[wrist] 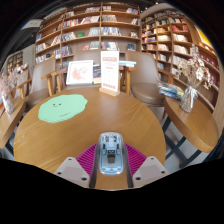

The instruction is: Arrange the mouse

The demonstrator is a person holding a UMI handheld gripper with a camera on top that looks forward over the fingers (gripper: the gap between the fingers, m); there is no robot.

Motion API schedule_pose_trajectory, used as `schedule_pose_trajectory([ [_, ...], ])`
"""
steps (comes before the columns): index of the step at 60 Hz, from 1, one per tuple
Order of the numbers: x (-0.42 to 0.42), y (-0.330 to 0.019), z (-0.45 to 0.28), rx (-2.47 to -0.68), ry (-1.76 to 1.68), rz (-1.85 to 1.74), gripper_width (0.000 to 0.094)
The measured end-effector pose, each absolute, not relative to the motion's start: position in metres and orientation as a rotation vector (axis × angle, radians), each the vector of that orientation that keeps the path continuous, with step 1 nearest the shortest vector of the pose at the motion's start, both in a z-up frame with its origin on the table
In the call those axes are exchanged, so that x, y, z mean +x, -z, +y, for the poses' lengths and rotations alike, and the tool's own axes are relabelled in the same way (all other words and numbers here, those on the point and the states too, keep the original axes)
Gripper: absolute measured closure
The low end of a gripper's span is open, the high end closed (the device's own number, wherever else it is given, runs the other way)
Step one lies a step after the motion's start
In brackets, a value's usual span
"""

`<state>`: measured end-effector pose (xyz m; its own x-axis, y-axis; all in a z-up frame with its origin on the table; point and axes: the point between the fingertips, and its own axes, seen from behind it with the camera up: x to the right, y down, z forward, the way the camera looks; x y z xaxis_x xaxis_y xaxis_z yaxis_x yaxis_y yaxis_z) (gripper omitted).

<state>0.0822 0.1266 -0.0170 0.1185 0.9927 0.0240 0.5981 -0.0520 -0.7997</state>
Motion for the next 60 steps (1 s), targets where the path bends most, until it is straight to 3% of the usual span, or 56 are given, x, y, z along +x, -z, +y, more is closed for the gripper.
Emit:
schedule_pose_trajectory([
  [11, 0.085, 0.007, 0.124, -1.793, -0.765, -1.552, 0.0606],
  [24, 0.050, -0.085, 0.102, -1.705, -0.871, -1.476, 0.0606],
  [33, -0.017, -0.120, 0.041, -1.626, -0.941, -1.497, 0.0604],
  [46, -0.099, -0.065, -0.049, -1.667, -0.962, -1.590, 0.0598],
  [60, -0.129, 0.002, -0.069, -1.686, -0.823, -1.641, 0.0568],
])
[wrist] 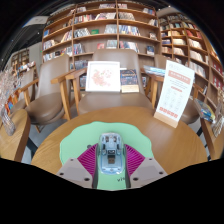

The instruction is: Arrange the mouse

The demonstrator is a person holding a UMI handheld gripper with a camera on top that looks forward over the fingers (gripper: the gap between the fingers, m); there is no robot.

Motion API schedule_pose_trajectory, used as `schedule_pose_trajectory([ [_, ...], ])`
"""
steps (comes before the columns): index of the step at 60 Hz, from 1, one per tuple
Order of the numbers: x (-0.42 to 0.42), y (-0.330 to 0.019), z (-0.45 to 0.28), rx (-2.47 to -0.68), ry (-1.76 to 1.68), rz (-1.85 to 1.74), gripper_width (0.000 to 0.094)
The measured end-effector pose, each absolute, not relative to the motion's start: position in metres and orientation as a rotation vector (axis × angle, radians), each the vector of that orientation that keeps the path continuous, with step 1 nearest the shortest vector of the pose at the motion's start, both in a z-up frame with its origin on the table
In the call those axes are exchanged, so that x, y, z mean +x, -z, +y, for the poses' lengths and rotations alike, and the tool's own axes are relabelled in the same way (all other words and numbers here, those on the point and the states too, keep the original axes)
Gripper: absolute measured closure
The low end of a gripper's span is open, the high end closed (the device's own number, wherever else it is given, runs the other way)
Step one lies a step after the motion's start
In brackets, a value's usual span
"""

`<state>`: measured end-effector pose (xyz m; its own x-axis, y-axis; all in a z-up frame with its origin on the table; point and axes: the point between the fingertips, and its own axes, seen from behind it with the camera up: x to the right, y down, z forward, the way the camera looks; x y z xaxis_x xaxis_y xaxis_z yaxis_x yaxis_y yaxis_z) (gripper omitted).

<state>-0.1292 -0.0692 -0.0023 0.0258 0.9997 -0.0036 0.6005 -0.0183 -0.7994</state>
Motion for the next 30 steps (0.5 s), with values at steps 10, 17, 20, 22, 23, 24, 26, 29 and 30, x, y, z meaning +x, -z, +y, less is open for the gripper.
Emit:
schedule_pose_trajectory([
  [10, -0.128, 0.010, -0.068, -1.689, -0.805, -1.633, 0.0424],
  [17, -0.117, -0.009, -0.063, -1.676, -0.786, -1.613, 0.0124],
  [20, -0.107, -0.027, -0.064, -1.651, -0.803, -1.608, 0.0104],
  [22, -0.094, -0.041, -0.064, -1.628, -0.814, -1.609, 0.0083],
  [23, -0.086, -0.049, -0.062, -1.621, -0.820, -1.606, 0.0086],
  [24, -0.078, -0.057, -0.060, -1.616, -0.825, -1.600, 0.0085],
  [26, -0.060, -0.072, -0.057, -1.604, -0.830, -1.587, 0.0084],
  [29, -0.029, -0.093, -0.055, -1.582, -0.841, -1.570, 0.0078],
  [30, -0.019, -0.099, -0.053, -1.577, -0.847, -1.565, 0.0083],
])
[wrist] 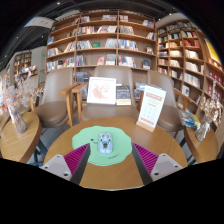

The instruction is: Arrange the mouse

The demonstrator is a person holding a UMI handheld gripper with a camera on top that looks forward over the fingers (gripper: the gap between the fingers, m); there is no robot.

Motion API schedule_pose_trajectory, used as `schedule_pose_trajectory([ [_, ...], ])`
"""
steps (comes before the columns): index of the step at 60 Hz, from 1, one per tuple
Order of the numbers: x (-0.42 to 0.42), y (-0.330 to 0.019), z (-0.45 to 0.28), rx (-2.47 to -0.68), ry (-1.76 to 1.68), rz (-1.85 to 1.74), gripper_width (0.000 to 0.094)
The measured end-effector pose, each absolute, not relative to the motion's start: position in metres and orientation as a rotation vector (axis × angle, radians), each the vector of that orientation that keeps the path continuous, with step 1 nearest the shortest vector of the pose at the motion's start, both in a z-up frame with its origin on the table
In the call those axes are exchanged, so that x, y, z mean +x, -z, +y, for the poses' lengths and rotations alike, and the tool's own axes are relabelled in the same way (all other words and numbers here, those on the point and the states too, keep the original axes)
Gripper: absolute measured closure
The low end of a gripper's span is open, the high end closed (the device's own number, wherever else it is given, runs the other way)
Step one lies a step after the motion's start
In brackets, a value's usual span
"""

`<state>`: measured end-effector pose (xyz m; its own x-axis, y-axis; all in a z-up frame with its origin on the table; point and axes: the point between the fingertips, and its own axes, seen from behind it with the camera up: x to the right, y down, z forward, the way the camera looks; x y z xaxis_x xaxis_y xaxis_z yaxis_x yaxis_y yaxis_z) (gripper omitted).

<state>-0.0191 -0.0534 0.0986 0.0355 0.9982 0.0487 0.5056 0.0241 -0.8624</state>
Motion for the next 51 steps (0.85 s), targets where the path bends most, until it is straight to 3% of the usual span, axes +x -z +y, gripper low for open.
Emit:
schedule_pose_trajectory([
  [6, 0.055, -0.128, -0.052, -1.555, -0.874, -1.556, 0.0081],
  [24, 0.215, -0.133, -0.019, -1.556, -0.866, -1.536, 0.0082],
  [51, 0.268, -0.148, 0.006, -1.545, -0.892, -1.503, 0.0081],
])
